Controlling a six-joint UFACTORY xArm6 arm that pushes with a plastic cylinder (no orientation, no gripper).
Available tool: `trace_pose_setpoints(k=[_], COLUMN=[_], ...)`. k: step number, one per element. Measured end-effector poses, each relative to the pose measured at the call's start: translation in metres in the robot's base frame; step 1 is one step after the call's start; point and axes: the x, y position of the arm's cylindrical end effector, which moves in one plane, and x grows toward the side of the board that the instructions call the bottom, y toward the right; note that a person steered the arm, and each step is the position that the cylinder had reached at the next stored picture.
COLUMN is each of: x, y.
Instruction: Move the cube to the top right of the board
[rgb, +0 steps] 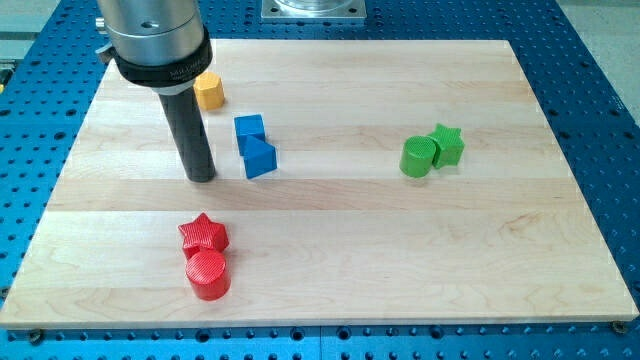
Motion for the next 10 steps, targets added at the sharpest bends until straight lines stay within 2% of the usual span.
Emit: trace_pose_setpoints(k=[3,4,7,9,10], x=[0.027,0.012,-0.070,-0.129,-0.135], y=[0.045,0.045,0.039,0.056,0.076])
